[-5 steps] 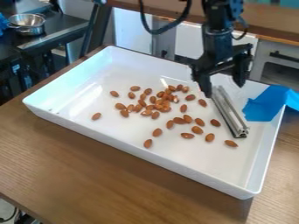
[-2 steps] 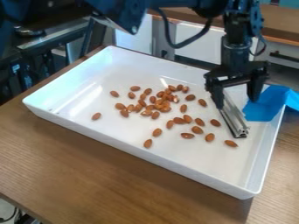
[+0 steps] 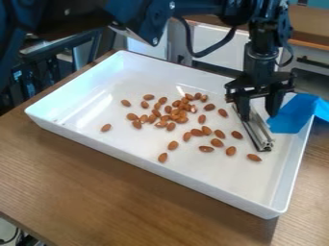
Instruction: Sweep into pile
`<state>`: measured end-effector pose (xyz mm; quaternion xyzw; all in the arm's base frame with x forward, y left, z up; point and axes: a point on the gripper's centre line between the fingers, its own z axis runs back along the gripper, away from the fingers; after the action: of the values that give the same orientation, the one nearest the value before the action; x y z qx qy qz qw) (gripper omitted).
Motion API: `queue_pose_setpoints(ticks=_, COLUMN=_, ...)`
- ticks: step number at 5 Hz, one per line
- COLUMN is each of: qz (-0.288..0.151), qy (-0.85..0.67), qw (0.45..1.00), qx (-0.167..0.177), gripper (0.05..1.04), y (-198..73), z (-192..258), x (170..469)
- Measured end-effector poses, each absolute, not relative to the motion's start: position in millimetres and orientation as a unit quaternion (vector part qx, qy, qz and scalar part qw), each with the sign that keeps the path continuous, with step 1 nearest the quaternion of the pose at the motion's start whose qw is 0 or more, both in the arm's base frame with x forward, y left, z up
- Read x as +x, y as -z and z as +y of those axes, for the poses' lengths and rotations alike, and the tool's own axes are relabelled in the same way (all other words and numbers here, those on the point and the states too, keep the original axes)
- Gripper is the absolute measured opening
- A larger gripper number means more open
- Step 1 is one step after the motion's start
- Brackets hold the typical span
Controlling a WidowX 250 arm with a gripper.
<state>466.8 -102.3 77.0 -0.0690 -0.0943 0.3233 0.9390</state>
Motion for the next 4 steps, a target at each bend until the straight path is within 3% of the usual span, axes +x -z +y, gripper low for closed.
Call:
queue_pose_setpoints(ticks=1, qz=-0.091, qy=-0.311, qw=0.943, qx=-0.074, gripper=0.385, y=-68.9, z=-100.7, x=464.4)
queue_pose_setpoints(ticks=4, qz=-0.112, qy=-0.302, qw=0.94, qx=-0.111, gripper=0.363, y=-68.6, z=-34.9, x=456.3)
